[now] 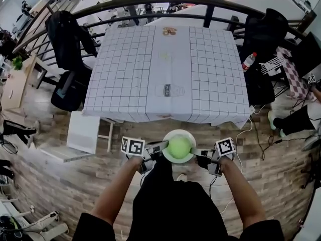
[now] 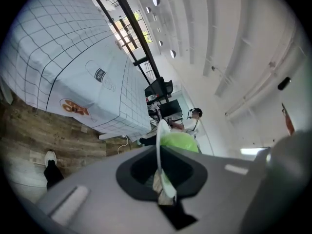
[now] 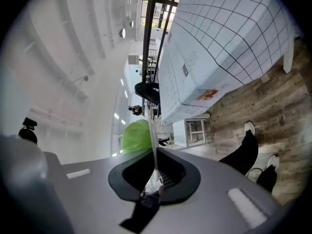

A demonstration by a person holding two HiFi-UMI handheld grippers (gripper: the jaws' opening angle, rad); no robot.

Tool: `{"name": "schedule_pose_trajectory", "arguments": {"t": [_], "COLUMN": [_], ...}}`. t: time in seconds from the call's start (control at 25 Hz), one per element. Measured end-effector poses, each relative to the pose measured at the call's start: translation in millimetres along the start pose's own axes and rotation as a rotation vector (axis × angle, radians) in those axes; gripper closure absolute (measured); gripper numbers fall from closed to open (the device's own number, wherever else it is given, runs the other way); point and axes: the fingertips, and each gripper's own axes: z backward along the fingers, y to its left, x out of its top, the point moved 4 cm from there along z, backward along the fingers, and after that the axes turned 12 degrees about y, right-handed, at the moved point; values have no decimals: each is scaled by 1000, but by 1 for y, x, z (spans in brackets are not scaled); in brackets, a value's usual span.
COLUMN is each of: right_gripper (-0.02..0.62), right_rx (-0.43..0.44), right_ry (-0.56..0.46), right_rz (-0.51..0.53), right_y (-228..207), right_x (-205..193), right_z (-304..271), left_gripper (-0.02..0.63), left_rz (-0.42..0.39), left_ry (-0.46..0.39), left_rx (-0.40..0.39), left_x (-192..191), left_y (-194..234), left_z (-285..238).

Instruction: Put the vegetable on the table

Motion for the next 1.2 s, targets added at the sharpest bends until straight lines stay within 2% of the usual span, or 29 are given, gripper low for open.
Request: {"name": "schedule_pose_trajectory", "arguments": {"t": [0.12,0.36,0.68,0.96,1.2], "right_gripper": [586,588,589,591,591], "right_rx": [-8,-31,-32,-23,-54], "right_ry": [-18,-36,-38,-20,4], "right_rz": [-12,17,13,0,5], "right_y": [9,9,6,-4,-16], "right_x": [25,89,136,185,233], "right_z": [0,-22,-44,-35,-12], "left_gripper": [589,590,589,589,589], "left_rz": [-3,-16,-23,-15,2], "left_ry": [25,48,73,44,8], "left_rx": [-1,-10,-1,1,-5], "left_x": [29,87,128,171,213], "left_y": [0,35,63,80,93], "left_z": [7,27,46,39,19]}}
